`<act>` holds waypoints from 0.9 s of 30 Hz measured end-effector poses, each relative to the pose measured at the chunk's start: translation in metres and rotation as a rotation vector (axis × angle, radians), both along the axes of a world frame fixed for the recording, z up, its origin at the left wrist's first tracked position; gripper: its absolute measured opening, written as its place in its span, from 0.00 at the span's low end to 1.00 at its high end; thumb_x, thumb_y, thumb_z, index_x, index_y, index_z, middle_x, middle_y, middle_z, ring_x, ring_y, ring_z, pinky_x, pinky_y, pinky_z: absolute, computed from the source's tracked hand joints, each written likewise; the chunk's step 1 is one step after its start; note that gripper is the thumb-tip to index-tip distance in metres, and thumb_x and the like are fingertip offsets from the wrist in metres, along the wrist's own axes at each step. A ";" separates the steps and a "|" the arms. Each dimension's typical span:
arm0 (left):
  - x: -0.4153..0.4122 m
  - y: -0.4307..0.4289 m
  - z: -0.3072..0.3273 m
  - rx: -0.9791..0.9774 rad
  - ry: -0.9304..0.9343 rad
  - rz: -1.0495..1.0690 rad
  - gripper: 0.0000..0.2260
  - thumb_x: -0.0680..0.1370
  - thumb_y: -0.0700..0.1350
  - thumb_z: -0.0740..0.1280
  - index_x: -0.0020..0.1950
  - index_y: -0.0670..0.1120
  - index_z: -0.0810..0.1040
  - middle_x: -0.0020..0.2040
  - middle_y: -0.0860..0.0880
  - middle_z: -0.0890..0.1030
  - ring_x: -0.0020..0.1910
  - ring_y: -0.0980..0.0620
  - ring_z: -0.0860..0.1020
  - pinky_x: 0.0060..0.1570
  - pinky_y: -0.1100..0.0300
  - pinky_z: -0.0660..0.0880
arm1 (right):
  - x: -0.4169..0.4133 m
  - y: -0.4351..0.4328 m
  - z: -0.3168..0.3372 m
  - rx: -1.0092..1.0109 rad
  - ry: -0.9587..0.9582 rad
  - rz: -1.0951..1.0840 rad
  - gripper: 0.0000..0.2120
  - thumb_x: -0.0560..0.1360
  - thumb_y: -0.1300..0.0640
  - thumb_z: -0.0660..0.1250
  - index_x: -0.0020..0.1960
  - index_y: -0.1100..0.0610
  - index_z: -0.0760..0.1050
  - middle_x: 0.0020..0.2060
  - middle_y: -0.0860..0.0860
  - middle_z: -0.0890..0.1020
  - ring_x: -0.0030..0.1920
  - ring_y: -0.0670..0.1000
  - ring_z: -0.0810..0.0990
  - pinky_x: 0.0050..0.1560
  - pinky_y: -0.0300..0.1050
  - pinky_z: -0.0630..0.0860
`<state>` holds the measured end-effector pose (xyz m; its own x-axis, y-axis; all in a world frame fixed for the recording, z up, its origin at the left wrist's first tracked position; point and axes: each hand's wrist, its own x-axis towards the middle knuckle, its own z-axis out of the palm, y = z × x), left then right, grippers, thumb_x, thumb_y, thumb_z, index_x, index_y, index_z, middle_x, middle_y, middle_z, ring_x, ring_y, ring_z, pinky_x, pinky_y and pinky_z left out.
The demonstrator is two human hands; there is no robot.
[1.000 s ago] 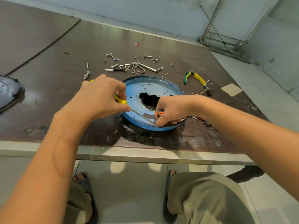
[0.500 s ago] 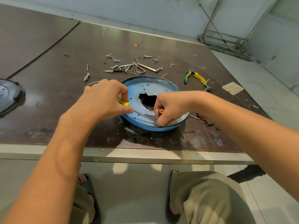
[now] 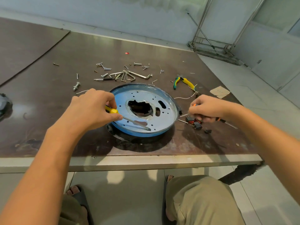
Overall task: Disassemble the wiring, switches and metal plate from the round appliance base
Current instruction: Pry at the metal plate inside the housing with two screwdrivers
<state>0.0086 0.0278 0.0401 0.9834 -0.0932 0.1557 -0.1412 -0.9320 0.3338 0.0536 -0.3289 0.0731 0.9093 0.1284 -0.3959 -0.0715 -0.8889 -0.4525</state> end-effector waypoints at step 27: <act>0.002 0.031 -0.003 -0.028 -0.267 0.125 0.13 0.66 0.64 0.75 0.40 0.60 0.76 0.40 0.59 0.76 0.48 0.53 0.69 0.45 0.51 0.65 | -0.007 0.062 -0.036 0.315 0.046 -0.254 0.10 0.78 0.66 0.63 0.59 0.65 0.72 0.39 0.63 0.86 0.21 0.51 0.68 0.20 0.38 0.60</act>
